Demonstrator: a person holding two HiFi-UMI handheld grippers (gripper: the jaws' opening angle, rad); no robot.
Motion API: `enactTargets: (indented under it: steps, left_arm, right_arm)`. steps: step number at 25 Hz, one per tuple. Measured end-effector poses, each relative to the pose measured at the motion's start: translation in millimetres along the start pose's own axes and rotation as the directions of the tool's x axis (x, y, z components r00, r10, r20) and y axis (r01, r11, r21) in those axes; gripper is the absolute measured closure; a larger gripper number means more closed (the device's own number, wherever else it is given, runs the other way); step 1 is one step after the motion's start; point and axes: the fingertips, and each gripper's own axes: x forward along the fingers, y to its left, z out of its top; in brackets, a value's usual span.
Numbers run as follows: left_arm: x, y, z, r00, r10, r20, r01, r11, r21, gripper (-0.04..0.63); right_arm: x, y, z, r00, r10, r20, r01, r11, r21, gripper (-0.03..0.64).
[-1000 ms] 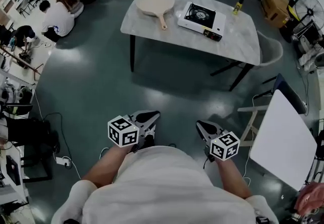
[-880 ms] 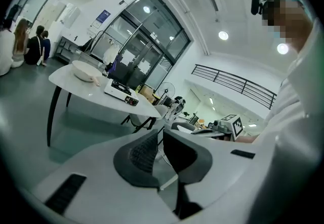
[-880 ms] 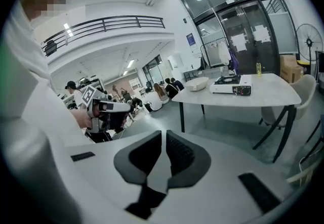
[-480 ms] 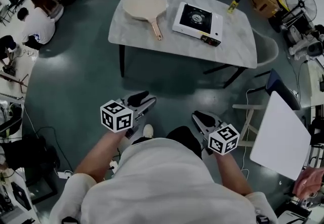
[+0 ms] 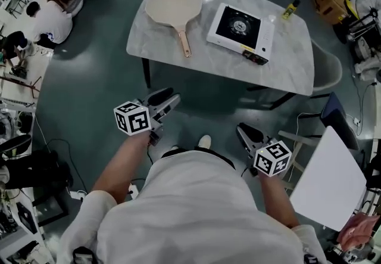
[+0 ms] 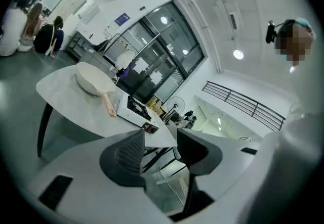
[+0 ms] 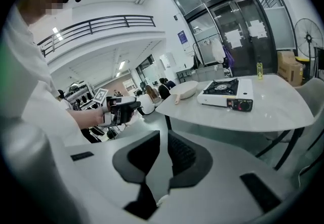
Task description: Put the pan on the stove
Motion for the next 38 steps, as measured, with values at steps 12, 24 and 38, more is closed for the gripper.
enactTargets:
  steps: [12,24,38]
  left_arm:
    - [75.6,131.1,64.8,0.983,0.118,0.141,-0.061,0.933,-0.354,0.391]
    - [176.6,260.9,110.5,0.990,0.036,0.135,0.046,0.831,-0.554,0.307]
    - [260.5,279.7,102.9,0.987,-0.147,0.065,0.151,0.706,-0.692,0.305]
  right_arm:
    - [11.4,-88.8,31.0,1.000,-0.023,0.011,0.022,0.996,0.088,0.561]
    - [74.8,-107.0,101.1,0.979,-0.203,0.022,0.196,0.964,0.178,0.561]
    - [86.6,-75.0,96.6,0.905,-0.426,-0.018,0.410,0.859,0.306,0.562]
